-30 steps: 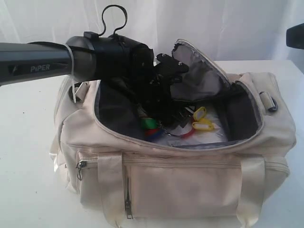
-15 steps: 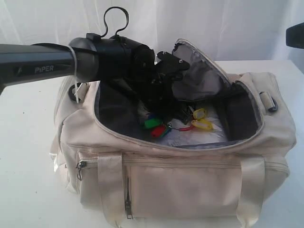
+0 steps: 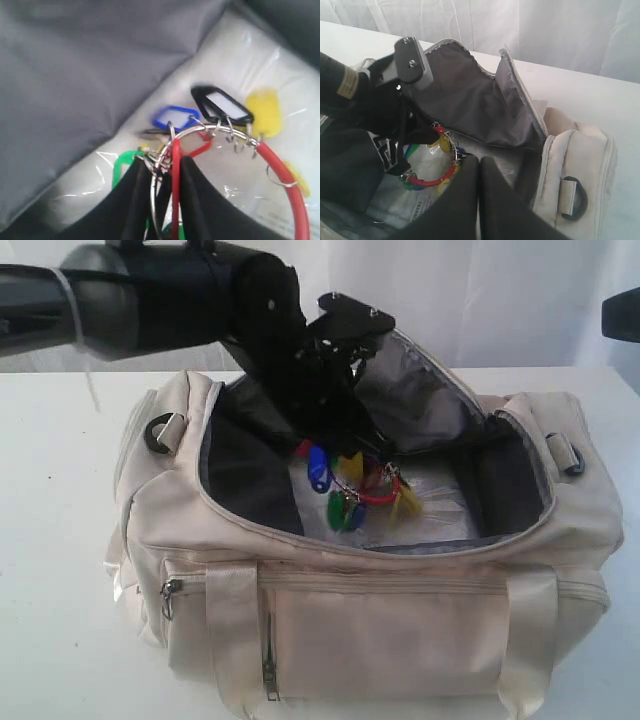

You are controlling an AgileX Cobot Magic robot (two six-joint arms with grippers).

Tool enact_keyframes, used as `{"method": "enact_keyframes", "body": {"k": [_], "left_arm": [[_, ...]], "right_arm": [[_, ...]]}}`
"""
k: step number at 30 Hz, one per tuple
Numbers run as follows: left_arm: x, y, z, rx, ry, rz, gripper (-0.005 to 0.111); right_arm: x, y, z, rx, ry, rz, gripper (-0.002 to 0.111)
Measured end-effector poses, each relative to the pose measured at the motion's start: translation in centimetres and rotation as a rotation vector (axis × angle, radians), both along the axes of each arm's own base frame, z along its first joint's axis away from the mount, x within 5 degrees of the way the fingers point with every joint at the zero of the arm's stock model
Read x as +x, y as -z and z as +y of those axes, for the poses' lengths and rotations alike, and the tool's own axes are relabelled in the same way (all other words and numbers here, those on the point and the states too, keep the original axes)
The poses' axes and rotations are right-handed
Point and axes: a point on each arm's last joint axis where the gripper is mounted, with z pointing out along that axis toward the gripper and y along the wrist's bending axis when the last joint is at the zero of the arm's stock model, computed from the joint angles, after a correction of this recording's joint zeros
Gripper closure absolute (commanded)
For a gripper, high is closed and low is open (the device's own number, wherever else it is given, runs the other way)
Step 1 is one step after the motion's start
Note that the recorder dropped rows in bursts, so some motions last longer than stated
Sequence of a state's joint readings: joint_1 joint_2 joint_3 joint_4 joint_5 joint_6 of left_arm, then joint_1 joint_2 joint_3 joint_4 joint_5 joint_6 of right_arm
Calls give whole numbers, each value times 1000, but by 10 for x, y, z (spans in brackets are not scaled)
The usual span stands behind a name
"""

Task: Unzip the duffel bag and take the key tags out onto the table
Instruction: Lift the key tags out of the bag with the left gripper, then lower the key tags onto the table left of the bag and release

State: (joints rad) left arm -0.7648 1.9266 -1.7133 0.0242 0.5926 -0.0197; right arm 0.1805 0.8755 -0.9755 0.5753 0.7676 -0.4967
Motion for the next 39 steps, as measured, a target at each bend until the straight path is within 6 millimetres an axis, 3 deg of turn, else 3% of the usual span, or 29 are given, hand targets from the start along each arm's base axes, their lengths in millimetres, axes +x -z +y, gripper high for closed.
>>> {"method": "enact_keyframes", "body": {"k": [10, 13, 16, 22, 30, 35, 39], "left_arm": [[-12, -41, 15, -21, 19, -88, 107], [-10, -50, 28, -6, -11, -88, 107], [-7, -62, 47, -2, -56, -92, 107], [-13, -104, 88, -42, -129, -161, 107], [-29, -141, 161, 24, -283, -181, 107], [-41, -143, 206, 95, -395, -153, 107], [-48, -125, 231, 146, -455, -101, 107]], "right_arm": [[0, 0, 0, 0, 0, 0, 108], [0, 0, 0, 0, 0, 0, 108], [0, 0, 0, 0, 0, 0, 108], [0, 0, 0, 0, 0, 0, 108], [0, 0, 0, 0, 0, 0, 108], [0, 0, 0, 0, 0, 0, 108], [0, 0, 0, 0, 0, 0, 108]]}}
